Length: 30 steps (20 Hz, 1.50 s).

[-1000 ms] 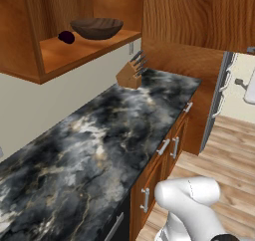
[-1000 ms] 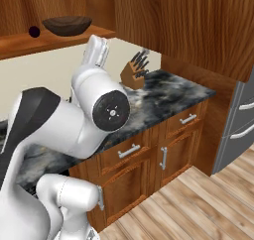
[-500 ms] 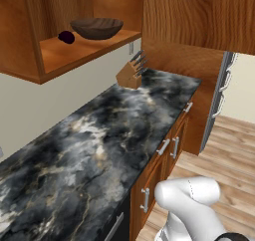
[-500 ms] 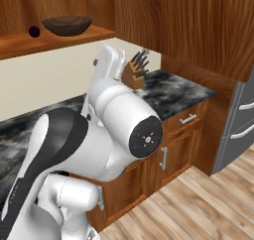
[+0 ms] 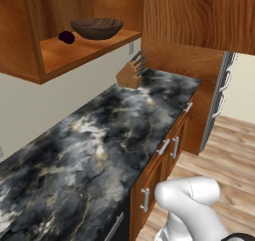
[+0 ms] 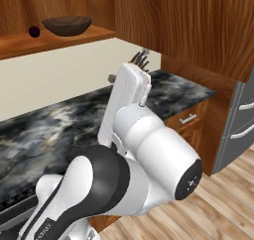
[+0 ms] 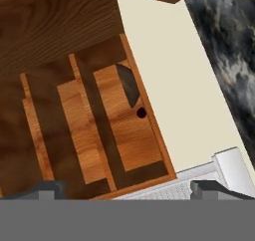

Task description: Pick the mug and place it in the sink. Pick the bowl and place it in the open cabinet and then close the cabinet.

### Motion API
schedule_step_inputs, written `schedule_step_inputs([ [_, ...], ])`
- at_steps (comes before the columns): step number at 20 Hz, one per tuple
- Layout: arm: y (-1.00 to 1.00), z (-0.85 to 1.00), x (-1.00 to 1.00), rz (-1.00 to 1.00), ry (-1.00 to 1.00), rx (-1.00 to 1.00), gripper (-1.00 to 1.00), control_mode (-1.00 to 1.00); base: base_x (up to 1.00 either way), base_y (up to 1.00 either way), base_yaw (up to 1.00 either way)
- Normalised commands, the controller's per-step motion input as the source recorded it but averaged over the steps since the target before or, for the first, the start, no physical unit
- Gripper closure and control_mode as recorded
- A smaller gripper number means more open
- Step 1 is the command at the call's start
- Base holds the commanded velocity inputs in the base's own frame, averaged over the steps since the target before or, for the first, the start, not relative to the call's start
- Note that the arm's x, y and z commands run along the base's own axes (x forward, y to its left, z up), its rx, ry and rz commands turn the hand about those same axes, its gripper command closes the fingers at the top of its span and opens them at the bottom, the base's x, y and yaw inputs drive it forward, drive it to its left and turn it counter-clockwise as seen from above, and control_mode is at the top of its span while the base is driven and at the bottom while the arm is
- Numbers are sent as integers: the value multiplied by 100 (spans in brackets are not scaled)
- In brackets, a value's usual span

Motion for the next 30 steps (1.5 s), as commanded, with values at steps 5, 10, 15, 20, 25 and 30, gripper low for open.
schedule_step_inputs([
  [5,-38,-18,-1,8,-12,0,-100,-100,0,0,0],
  [10,-41,-20,5,7,-12,0,-100,-100,0,0,0],
  [15,-50,-1,0,7,-8,0,-100,-100,0,0,0],
  [20,-48,-2,22,4,-2,0,-100,-100,0,0,0],
  [25,-35,-7,50,4,-1,0,-100,-100,0,0,0],
  [30,-33,-11,29,6,-7,0,-100,-100,0,0,0],
])
